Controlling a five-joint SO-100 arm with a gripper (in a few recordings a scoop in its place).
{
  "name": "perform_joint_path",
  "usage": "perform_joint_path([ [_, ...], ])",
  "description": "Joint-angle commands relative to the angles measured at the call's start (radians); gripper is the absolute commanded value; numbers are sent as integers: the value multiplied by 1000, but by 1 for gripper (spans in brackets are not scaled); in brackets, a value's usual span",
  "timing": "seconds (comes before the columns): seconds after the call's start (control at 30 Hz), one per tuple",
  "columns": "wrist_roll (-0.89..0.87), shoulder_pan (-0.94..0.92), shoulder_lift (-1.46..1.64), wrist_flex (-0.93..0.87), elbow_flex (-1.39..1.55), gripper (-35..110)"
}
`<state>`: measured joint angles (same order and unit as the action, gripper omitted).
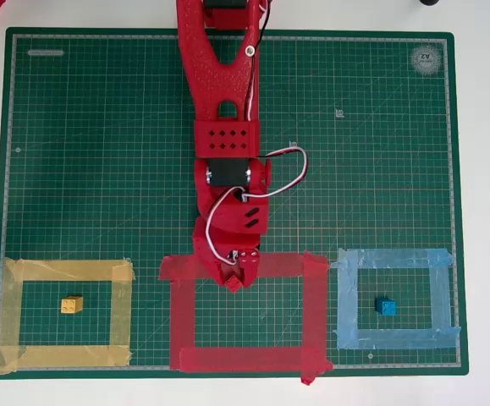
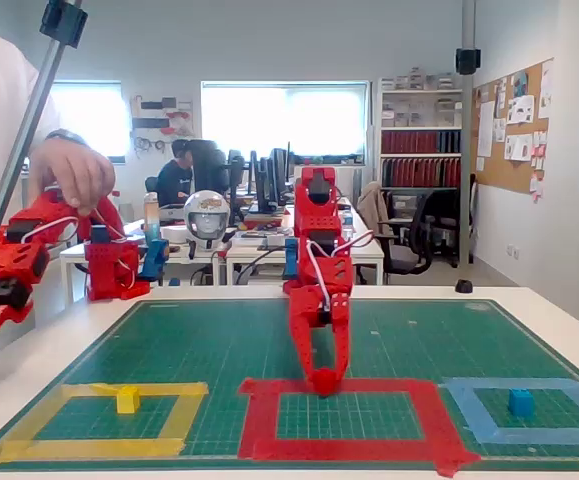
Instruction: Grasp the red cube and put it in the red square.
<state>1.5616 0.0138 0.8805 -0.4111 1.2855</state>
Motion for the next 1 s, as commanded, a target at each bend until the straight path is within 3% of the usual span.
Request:
perform_joint_path([
  [0.0, 0, -38, -11, 8, -140, -1],
  [0.57, -147, -86, -109, -17, -252, -1],
  [0.97, -538, 8, 114, -276, -115, -1],
])
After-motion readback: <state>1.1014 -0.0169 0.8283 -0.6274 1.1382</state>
